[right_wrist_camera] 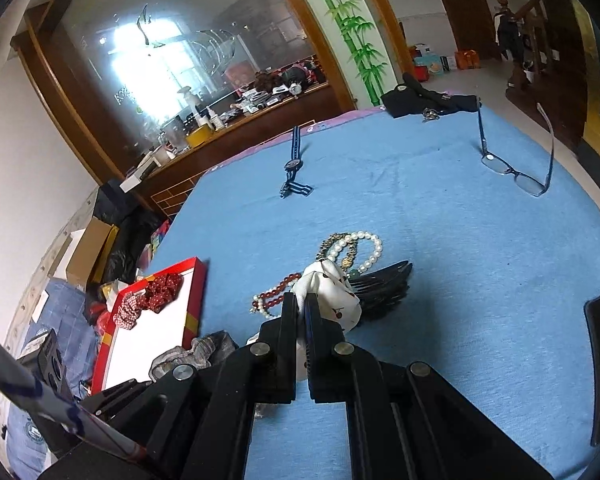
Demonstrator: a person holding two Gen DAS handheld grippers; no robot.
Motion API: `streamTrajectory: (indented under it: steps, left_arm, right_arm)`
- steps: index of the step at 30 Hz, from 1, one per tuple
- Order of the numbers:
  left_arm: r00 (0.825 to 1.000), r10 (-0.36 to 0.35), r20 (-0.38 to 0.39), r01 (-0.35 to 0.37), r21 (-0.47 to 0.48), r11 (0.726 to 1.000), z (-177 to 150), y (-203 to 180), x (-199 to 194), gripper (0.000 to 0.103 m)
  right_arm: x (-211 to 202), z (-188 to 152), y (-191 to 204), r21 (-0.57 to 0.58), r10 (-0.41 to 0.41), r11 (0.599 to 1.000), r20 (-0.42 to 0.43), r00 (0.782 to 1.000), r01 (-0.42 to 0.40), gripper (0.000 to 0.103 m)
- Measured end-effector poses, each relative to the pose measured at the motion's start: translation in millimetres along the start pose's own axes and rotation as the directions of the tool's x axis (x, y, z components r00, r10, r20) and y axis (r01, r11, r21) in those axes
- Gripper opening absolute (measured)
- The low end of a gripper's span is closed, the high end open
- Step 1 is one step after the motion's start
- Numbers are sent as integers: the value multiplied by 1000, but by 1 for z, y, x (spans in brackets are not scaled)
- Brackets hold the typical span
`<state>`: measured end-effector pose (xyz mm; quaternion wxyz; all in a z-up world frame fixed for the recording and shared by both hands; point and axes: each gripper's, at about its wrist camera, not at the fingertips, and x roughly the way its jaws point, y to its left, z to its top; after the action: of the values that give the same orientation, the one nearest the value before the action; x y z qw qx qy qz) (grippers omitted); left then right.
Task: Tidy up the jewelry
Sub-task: 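Carry both scrunchies into the red box and release them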
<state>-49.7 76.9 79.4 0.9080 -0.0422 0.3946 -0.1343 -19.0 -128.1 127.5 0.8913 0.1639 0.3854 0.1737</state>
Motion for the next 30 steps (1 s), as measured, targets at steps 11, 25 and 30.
streamTrajectory:
  steps: [11,25,30]
  left_arm:
    - [999,30,36,-28,-53,998,0,27,-22,19]
    - [985,147,87,-128,-190,973,-3,109,-64,19]
    - [977,195,90,-169,-239,956,-4,142,-73,19]
  right_arm:
    - [9,1,29,-56,16,998,-22,1000,-17,4]
    - [47,9,107,-200,64,977,-78,995,-78,4]
    - [74,11,141,-241,90,963,-117,989,-116,4]
